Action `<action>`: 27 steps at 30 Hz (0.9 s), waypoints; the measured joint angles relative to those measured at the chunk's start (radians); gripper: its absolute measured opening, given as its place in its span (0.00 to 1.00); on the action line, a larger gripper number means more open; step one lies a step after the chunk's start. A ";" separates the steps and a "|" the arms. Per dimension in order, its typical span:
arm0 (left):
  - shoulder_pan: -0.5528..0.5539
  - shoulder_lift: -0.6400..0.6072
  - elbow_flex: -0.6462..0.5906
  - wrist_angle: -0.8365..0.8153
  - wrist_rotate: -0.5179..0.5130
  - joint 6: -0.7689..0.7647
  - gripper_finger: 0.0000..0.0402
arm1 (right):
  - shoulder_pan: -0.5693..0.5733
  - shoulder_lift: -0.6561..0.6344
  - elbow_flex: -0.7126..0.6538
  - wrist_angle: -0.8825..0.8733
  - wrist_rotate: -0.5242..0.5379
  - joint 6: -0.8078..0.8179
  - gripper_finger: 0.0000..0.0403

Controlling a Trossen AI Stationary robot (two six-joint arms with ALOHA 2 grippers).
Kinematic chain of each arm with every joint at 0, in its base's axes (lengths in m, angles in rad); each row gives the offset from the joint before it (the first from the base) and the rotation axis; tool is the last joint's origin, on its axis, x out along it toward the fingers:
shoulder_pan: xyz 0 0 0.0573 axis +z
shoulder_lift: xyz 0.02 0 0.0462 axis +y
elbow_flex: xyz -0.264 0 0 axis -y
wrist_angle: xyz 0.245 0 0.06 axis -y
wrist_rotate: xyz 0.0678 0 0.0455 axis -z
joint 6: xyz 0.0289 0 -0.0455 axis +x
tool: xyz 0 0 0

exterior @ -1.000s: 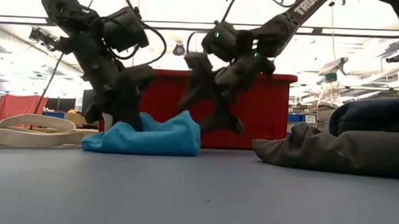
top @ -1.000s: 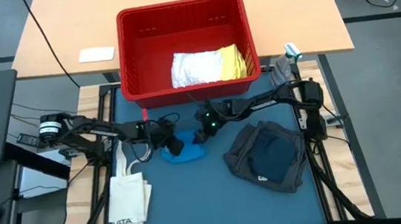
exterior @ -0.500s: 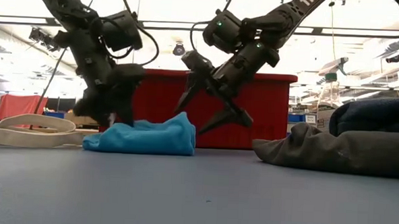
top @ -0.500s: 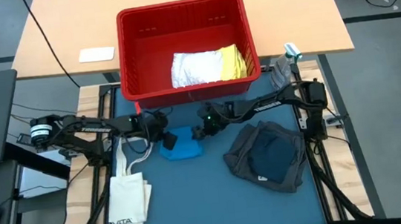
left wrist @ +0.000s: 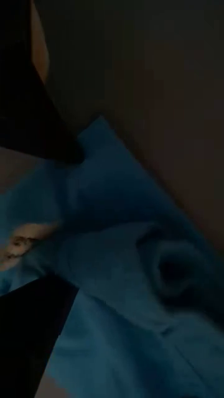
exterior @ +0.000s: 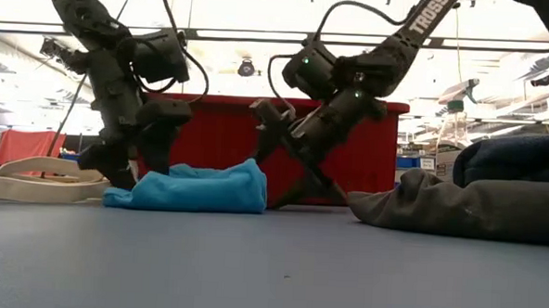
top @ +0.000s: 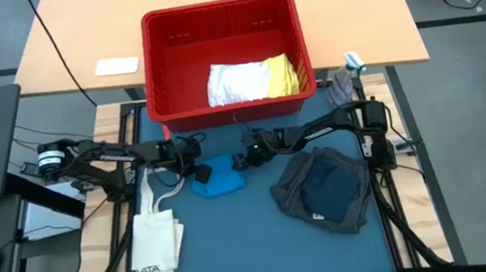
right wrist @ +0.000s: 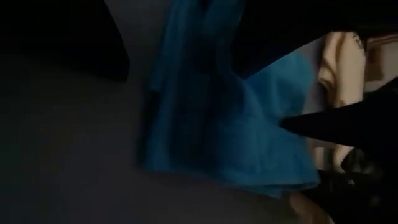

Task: Fold Laundry from Bin
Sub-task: Fold the blue shorts, then stack the folded blue shorts on the folded dark blue shorts

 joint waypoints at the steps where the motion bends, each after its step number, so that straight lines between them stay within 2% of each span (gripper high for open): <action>1: 0.001 0.012 -0.004 0.023 0.002 0.001 0.76 | -0.002 0.013 0.001 0.015 -0.012 -0.007 0.73; 7: -0.016 0.069 -0.014 0.185 0.000 -0.013 0.76 | -0.007 0.122 0.006 0.262 -0.131 0.034 0.73; 12: -0.019 0.078 -0.016 0.231 -0.002 -0.032 0.76 | -0.003 0.136 0.037 0.231 -0.158 0.021 0.67; 16: -0.020 0.078 -0.016 0.230 -0.007 -0.033 0.76 | 0.002 0.138 0.044 0.214 -0.164 -0.002 0.50; 22: -0.020 0.079 -0.019 0.253 -0.014 -0.034 0.76 | 0.020 0.141 0.065 0.188 -0.117 -0.041 0.10; 24: -0.020 0.080 -0.018 0.265 -0.014 -0.034 0.76 | 0.013 0.142 0.067 0.192 -0.130 -0.050 0.05; 27: -0.019 0.070 -0.004 0.249 0.016 -0.014 0.76 | 0.000 0.110 0.068 0.162 -0.174 -0.054 0.05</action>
